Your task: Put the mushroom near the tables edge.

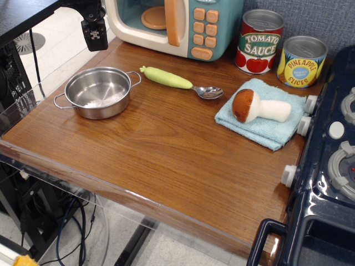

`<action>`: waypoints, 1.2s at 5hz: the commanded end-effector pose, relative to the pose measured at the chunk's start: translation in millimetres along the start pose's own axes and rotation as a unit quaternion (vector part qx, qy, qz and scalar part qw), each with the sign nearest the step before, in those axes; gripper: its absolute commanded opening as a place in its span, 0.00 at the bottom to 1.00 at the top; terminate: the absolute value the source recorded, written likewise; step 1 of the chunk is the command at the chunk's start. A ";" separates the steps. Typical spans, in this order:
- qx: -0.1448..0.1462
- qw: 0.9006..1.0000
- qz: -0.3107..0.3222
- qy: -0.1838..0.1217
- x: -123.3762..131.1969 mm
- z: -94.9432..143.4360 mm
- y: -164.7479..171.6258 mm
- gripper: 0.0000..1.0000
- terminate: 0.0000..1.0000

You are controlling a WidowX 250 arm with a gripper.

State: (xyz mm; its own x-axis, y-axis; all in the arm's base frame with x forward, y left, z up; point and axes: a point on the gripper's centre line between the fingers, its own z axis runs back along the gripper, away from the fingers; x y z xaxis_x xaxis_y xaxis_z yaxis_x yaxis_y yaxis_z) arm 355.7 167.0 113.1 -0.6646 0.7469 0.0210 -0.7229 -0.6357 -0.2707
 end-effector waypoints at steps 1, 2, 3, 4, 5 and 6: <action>0.000 1.000 0.000 0.000 0.0 0.0 0.0 1.00 0.00; -0.001 0.999 -0.048 0.019 -26.4 4.0 7.3 1.00 0.00; 0.004 0.994 -0.094 0.054 -59.2 10.1 15.0 1.00 0.00; 0.012 0.983 -0.155 0.093 -100.9 23.9 34.8 1.00 0.00; 0.025 0.972 -0.212 0.103 -133.8 30.9 63.6 1.00 0.00; 0.043 0.956 -0.274 0.097 -157.3 24.3 88.4 1.00 0.00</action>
State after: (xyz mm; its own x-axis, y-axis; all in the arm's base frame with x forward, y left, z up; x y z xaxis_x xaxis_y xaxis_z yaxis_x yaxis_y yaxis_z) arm 394.2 -14.3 85.9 -0.1337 0.9904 -0.0351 -0.9825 -0.1371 -0.1260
